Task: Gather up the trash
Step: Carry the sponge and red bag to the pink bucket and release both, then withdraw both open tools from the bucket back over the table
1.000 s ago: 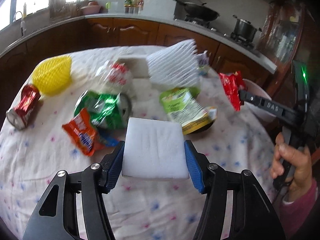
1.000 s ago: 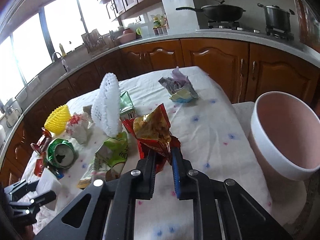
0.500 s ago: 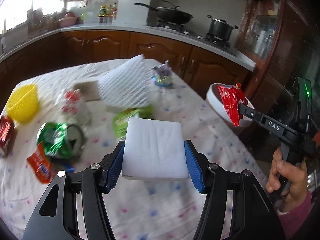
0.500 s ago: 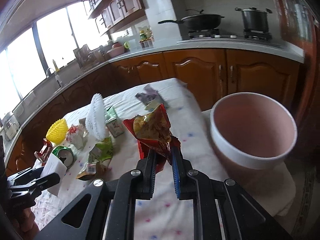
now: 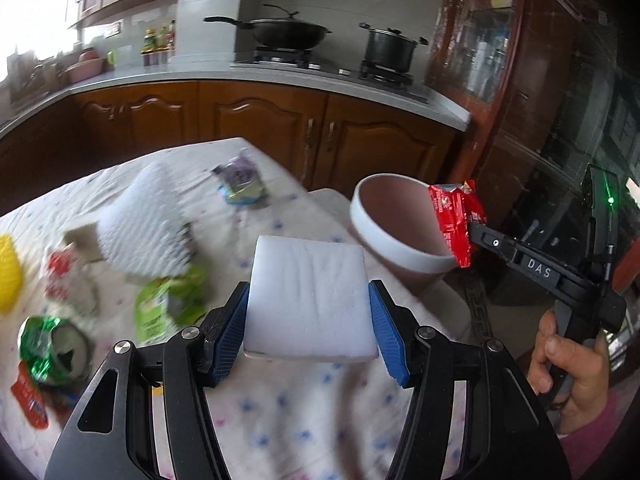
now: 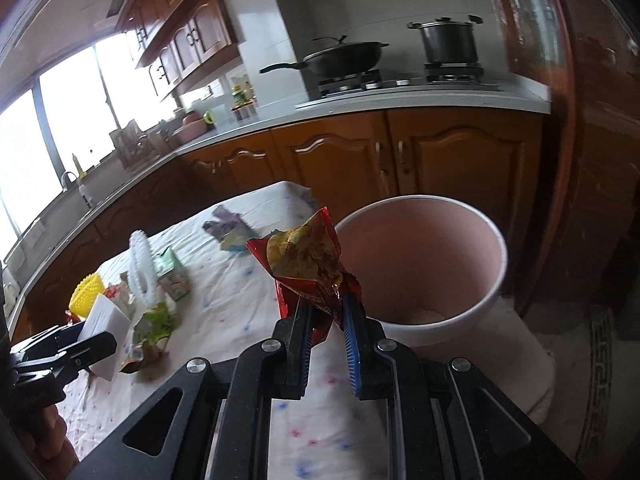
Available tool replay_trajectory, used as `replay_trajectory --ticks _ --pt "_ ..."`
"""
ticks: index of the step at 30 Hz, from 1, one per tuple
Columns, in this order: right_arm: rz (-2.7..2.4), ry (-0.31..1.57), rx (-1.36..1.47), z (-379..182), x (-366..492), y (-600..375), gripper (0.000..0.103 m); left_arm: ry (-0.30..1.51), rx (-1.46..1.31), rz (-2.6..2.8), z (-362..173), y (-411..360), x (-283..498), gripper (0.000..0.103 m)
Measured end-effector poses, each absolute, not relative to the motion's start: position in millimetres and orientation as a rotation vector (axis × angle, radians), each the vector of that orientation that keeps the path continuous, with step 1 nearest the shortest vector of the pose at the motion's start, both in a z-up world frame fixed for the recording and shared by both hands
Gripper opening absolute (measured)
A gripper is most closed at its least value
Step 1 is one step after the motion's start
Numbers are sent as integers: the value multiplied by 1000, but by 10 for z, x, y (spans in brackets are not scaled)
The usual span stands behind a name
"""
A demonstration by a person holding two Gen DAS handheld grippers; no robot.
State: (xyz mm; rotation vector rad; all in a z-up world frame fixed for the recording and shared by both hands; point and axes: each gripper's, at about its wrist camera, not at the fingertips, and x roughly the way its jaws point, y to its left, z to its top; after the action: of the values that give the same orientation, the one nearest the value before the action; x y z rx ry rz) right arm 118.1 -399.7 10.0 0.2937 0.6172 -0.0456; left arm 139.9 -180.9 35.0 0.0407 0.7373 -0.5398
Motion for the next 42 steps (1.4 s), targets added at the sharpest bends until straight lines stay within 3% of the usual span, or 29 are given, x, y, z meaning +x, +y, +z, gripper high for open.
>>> replay_trajectory --ticks 26,34,42 --pt "-129 661 369 -6 1649 -4889 17 841 142 -676 263 -3381 2363 59" --pt "-140 712 401 -140 1811 -5045 26 908 175 -684 94 -3619 2549 61" --pt "-130 729 429 -222 1857 -5107 39 943 158 -685 -7 -3629 2600 73"
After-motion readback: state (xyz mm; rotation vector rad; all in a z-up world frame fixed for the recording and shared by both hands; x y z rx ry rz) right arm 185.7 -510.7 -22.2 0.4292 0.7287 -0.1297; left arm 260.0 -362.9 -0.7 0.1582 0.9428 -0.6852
